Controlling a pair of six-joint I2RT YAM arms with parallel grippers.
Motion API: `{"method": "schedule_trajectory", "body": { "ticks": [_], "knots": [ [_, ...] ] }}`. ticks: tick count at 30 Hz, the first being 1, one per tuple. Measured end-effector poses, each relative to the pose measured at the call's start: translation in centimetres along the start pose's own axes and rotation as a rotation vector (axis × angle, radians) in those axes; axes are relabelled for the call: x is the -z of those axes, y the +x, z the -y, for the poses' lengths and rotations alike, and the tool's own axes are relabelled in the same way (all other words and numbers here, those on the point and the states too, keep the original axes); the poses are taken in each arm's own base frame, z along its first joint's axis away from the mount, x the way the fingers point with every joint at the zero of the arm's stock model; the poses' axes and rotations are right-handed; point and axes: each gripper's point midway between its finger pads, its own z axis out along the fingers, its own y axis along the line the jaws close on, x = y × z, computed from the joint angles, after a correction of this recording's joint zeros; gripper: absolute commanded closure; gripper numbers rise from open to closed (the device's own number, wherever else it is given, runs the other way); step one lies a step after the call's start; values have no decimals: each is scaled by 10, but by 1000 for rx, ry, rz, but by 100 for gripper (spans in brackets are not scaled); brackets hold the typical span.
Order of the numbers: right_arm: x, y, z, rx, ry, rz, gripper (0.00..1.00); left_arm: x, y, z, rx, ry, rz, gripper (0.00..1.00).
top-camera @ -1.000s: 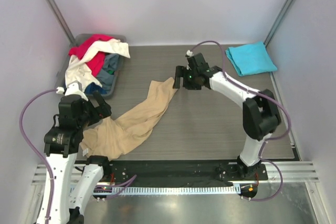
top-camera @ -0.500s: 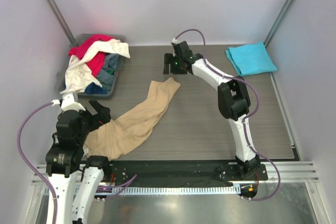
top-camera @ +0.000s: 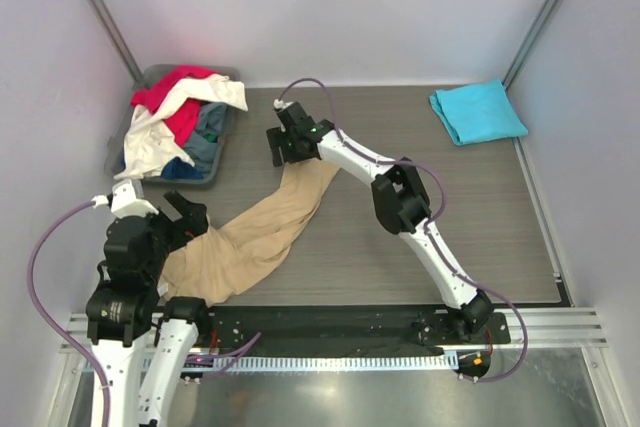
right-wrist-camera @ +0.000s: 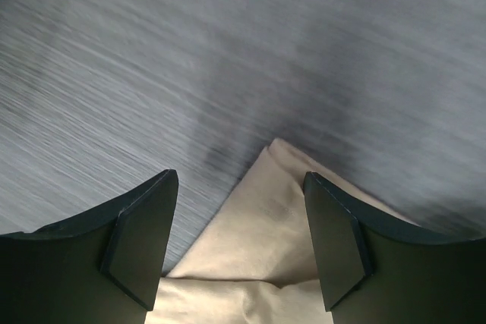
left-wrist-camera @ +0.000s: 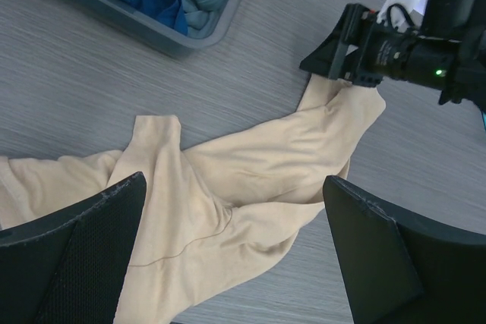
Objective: Fold and stack the t-shirts
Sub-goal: Flatten the tshirt out
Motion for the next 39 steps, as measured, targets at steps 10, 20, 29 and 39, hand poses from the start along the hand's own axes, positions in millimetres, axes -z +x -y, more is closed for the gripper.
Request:
{"method": "schedule_trajectory", "body": {
  "ticks": [10,20,29,39],
  "knots": [
    [-8,19,0,70,81,-26,67,2,-1,-1,3,1,18,1],
    [-2,16,16,121,170,-26,99,4,-3,-2,7,0,33,3],
    [147,-102,-7,140,174,248,99,4,-3,-2,7,0,32,6],
    [478,-44,131,-322,364,843,99,0,0,-1,4,0,10,9]
  ]
}}
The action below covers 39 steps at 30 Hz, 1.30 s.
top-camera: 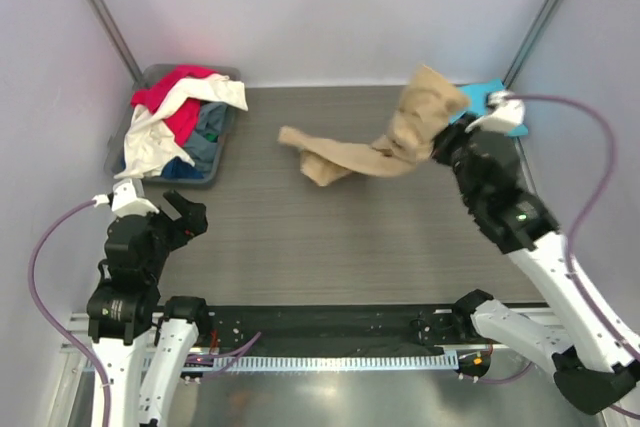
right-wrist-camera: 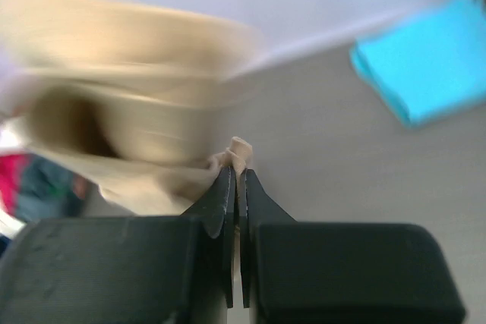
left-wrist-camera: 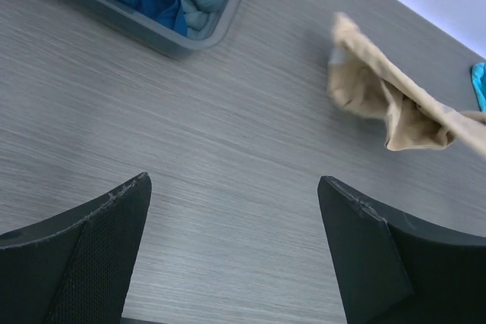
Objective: Fold and stack the t-shirts
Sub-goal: Flatten the tshirt out
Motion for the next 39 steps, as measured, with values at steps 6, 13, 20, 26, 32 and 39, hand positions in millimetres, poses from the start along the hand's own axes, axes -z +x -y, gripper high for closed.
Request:
{"method": "schedule_trajectory", "body": {
  "ticks": [6,13,20,26,32,39],
  "knots": [
    [6,269,97,179,211,-629,99,-21,15,10,-10,11,-136,12],
    [26,262,104,160,222,-650,99,-60,48,37,-23,49,-345,14],
    [19,191,98,78,241,-407,99,-113,89,114,-153,141,-487,11],
    [28,156,136,-80,377,-245,99,-216,123,171,-137,150,-547,17],
    [36,169,183,-180,541,-239,99,-321,171,237,-81,245,-601,33],
    [24,193,199,-186,595,-343,99,-366,214,270,-31,303,-662,53]
  ]
}}
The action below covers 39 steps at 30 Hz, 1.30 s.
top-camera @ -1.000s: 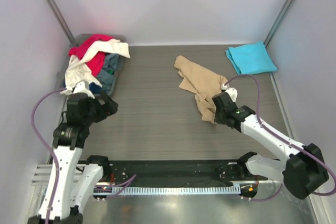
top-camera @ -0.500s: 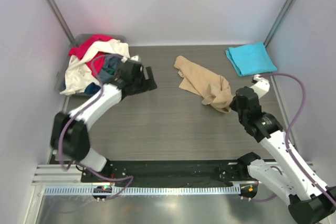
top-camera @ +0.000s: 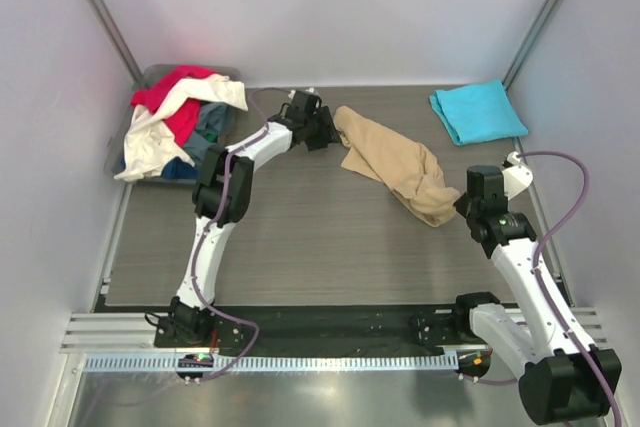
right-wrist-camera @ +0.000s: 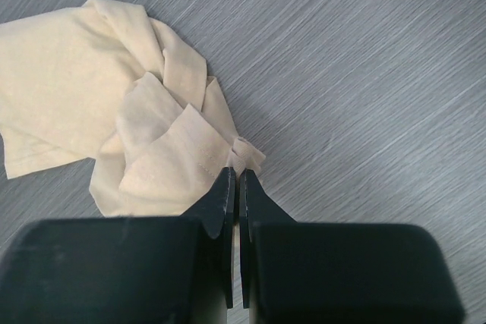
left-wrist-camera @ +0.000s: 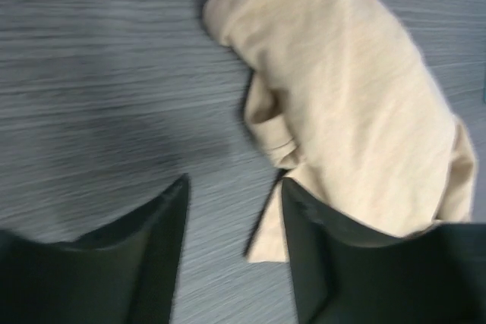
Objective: Fold and stack the t-shirts
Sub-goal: Flatten the tshirt out
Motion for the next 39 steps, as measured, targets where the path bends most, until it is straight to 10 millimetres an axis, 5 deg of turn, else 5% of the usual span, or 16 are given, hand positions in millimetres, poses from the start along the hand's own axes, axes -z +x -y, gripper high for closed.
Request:
{"method": "schedule_trajectory", "body": {
  "ticks": [6,13,17,22,28,31,34,38,39],
  "knots": [
    [-9,2,-2,12,-2,-19,99,-7,22,11,-2,39,-42,56],
    [-13,2,-3,28,0,-31,99,19,79,26,-73,41,-115,53],
    [-14,0,-7,29,-12,-33,99,17,92,37,-97,55,-129,65],
    [-15,-1,-5,28,-14,-38,99,0,83,42,-114,53,-118,100],
    [-17,-4,0,-1,-19,-56,99,3,61,32,-143,-23,-101,100],
    [-15,-12,-1,-27,-26,-53,99,27,41,18,-148,-92,-81,100],
    [-7,-33,-14,-49,-64,-26,99,79,-5,21,-161,-134,9,100],
    [8,-80,-45,-78,-123,39,99,195,-96,73,-192,-71,276,100],
    [12,-96,-53,-89,-141,65,99,226,-113,88,-197,-44,346,87]
  ]
}}
